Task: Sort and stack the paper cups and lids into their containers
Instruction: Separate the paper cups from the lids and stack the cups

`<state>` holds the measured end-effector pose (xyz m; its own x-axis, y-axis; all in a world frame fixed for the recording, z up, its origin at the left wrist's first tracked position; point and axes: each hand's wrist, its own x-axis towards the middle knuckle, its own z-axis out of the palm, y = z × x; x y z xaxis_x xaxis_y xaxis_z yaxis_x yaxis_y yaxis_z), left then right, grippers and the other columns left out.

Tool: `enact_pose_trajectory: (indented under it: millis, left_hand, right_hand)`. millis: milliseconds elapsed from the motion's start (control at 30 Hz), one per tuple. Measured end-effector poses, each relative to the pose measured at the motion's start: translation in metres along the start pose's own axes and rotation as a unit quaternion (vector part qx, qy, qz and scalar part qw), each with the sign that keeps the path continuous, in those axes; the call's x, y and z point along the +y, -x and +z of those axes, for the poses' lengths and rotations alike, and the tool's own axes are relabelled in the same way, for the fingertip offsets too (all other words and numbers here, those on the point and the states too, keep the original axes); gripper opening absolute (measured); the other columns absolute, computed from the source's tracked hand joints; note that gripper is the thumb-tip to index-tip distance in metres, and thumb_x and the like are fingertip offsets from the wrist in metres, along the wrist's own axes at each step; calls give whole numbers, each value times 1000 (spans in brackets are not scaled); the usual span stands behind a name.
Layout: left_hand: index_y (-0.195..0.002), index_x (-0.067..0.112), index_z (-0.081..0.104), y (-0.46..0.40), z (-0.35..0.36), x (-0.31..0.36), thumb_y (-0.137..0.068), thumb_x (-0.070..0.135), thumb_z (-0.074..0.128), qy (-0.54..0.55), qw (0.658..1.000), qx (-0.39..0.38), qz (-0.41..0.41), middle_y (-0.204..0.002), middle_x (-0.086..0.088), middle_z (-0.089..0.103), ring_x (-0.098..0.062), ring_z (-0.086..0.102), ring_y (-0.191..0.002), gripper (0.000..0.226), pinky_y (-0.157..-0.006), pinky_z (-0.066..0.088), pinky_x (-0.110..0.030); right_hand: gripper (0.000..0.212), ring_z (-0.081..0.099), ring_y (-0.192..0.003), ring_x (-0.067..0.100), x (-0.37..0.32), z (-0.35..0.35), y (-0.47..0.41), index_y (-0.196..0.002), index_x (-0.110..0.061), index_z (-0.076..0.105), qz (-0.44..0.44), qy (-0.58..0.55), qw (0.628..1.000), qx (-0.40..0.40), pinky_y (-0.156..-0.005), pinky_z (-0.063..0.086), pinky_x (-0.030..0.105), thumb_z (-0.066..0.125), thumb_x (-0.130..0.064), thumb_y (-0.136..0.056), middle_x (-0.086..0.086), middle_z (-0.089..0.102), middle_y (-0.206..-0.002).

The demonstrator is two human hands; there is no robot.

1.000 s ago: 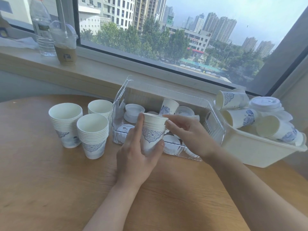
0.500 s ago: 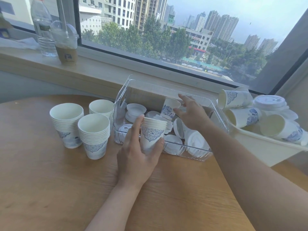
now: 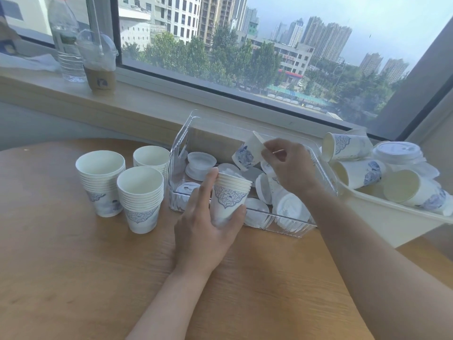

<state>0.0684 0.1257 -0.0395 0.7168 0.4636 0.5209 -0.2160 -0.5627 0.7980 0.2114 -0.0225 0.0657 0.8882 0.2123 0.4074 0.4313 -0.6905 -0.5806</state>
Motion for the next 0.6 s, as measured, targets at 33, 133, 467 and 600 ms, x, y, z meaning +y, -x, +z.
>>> enact_pose_trajectory:
  millis: [33, 133, 467, 600]
  left_hand:
    - [-157, 35, 42, 0, 0, 0, -84, 69, 61, 0, 1000, 1, 1, -127, 9, 66, -18, 67, -94, 83, -72, 60, -42]
    - [-157, 38, 39, 1, 1, 0, -85, 70, 61, 1, 1000, 0, 6, -129, 13, 63, -15, 67, -98, 82, -72, 60, -42]
    - [-157, 34, 43, 2, 3, -1, -84, 67, 64, -7, 1000, -12, 13, -129, 10, 65, -13, 64, -99, 83, -72, 60, -42]
    - [-156, 35, 42, 3, 4, -1, -83, 64, 66, -3, 1000, -14, 19, -127, 8, 66, -12, 62, -101, 83, -73, 59, -42]
  right_hand:
    - [12, 71, -86, 3, -3, -5, 4, -108, -23, 78, -13, -35, 999, 1, -81, 58, 24, 69, -22, -101, -13, 77, -95]
    - [13, 73, -85, 1, -11, -21, 20, -104, -25, 78, -64, -128, 989, -31, -80, 56, 16, 69, -16, -101, -14, 79, -94]
    - [21, 70, -87, 10, -14, -35, 45, -105, -26, 78, -113, -186, 969, -118, -86, 55, 23, 63, -11, -104, -10, 78, -98]
    - [18, 71, -97, 28, -10, -25, 52, -109, -15, 78, -111, -171, 966, -159, -93, 57, 49, 61, -10, -105, 4, 77, -103]
